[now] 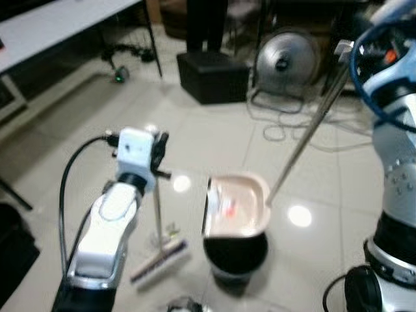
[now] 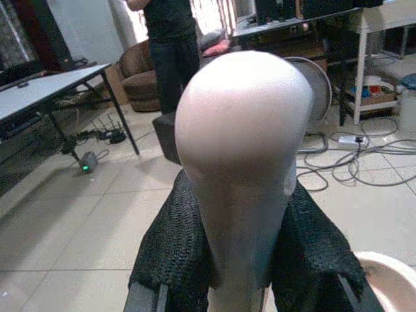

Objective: Sweep floor

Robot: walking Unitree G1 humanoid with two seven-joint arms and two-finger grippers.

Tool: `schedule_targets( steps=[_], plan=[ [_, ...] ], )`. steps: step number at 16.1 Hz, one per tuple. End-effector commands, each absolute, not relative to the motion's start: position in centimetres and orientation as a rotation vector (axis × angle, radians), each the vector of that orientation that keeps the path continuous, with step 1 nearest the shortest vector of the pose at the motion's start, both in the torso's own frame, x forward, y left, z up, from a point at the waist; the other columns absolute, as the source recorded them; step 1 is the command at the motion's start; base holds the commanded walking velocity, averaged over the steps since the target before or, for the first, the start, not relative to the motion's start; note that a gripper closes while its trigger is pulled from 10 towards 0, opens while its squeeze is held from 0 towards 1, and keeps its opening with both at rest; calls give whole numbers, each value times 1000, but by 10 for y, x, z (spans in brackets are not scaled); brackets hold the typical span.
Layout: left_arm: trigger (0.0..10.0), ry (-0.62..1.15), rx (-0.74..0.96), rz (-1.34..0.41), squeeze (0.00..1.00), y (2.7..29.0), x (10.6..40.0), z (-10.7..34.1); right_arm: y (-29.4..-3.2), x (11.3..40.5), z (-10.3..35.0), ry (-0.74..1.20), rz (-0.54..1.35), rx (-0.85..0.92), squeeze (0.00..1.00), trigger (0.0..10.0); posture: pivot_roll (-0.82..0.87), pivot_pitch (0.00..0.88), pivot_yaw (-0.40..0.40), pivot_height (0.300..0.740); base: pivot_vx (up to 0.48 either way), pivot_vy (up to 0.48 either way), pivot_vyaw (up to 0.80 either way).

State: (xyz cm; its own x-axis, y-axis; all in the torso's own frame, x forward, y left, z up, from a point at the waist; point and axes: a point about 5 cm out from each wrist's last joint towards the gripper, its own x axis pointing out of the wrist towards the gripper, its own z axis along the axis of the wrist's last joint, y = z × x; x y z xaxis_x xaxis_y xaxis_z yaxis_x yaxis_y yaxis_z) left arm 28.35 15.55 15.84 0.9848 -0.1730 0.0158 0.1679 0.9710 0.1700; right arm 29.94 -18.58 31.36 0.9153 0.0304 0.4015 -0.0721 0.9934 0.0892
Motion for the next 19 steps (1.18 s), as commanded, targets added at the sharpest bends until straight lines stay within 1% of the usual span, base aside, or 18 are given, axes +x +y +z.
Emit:
schedule_targets(
  steps=[1,3,5,7,8,10,11,12,14,16,19],
  plan=[
    [10000,-69,191,-167,0,161,285,165,-183,291,325,-477,72,115,0,10000,-29,17,60,740,0,0,0],
    [10000,-60,217,-173,0,166,286,163,-186,291,324,-471,65,123,0,10000,-30,20,62,740,0,0,0],
    [10000,-41,209,-170,0,174,285,160,-190,292,323,-466,44,122,0,10000,-33,22,67,740,0,0,0],
    [10000,-35,207,-177,0,175,285,158,-193,291,323,-466,31,124,0,10000,-36,28,70,740,0,0,0],
    [10000,-24,205,-185,0,175,286,156,-199,289,323,-465,13,119,0,10000,-43,31,74,740,0,0,0],
    [10000,-28,202,-201,0,171,287,156,-200,287,319,-434,30,49,0,10000,-45,32,76,740,0,0,0],
    [10000,-43,206,-203,0,169,287,157,-195,286,317,-431,54,16,0,10000,-49,32,79,740,0,0,0],
    [10000,-51,207,-203,0,168,287,158,-192,286,316,-434,62,12,0,10000,-49,33,79,740,0,0,0],
    [10000,-70,208,-193,0,165,288,159,-178,289,316,-462,103,5,0,10000,-46,30,76,740,0,0,0],
    [10000,-72,203,-191,0,164,287,158,-172,291,313,-459,124,-8,0,10000,-45,36,74,740,0,0,0],
    [10000,-63,217,-201,0,159,287,154,-131,289,306,-467,266,-206,0,10000,-49,37,80,740,0,0,0]
  ],
)
